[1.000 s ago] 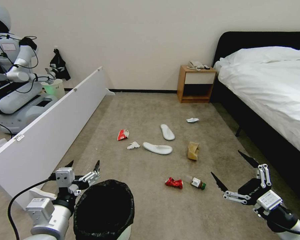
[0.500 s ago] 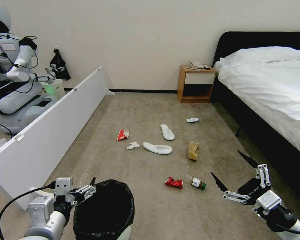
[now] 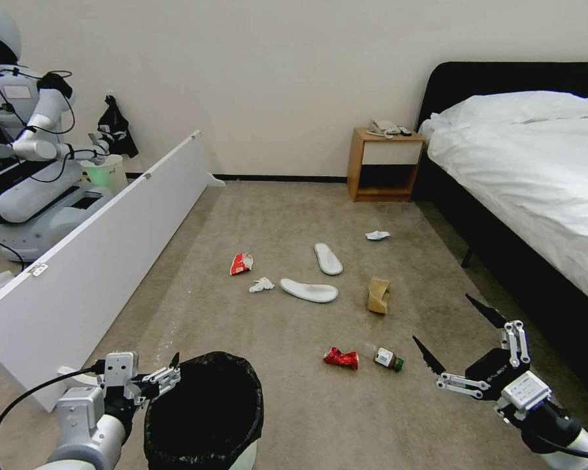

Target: Pick up the trash bin, then pick up the garbage from the floor and place it into the trash bin.

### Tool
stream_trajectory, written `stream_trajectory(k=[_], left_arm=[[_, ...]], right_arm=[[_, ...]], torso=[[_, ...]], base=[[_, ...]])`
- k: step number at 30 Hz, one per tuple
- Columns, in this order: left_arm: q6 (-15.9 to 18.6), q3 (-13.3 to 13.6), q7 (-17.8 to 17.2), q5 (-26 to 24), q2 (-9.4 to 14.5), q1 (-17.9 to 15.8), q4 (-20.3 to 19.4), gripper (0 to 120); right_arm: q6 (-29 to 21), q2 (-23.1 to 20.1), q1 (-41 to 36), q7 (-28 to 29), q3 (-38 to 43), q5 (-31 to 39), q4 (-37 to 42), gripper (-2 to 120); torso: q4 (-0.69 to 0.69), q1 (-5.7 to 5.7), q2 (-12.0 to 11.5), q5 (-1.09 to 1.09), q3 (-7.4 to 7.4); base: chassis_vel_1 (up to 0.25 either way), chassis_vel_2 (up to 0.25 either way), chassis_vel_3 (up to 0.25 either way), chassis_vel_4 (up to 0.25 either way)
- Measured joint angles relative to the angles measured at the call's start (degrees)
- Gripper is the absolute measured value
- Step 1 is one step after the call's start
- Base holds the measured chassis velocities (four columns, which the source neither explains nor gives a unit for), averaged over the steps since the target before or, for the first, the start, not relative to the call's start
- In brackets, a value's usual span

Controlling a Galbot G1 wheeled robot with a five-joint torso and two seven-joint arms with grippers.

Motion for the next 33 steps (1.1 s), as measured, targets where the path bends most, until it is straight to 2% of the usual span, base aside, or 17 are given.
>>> stream_trajectory(k=[13,24,33], left_arm=[[-0.12,0.96,-0.42,-0.35,-0.34,-0.32,3.77,100],[-0.72,0.17,-1.35,-0.21,-0.56,-0.39,10.96,100],[-1.46,0.12,-1.84,-0.10,-0.67,-0.84,14.26,100]], right_arm=[[0.00,-0.12,0.07,-0.01,0.29,0.27,-0.09,100],[0.01,-0.16,0.31,-0.01,0.09,0.26,-0.53,100],[0.12,-0.12,0.17,0.00,0.20,0.34,-0.53,100]], torso=[[0.00,0.00,0.00,0.01,0.00],[0.00,0.00,0.01,0.01,0.00],[0.00,0.00,0.01,0.00,0.00]], base=[[0.000,0.000,0.000,0.000],[0.000,0.000,0.000,0.000],[0.000,0.000,0.000,0.000]])
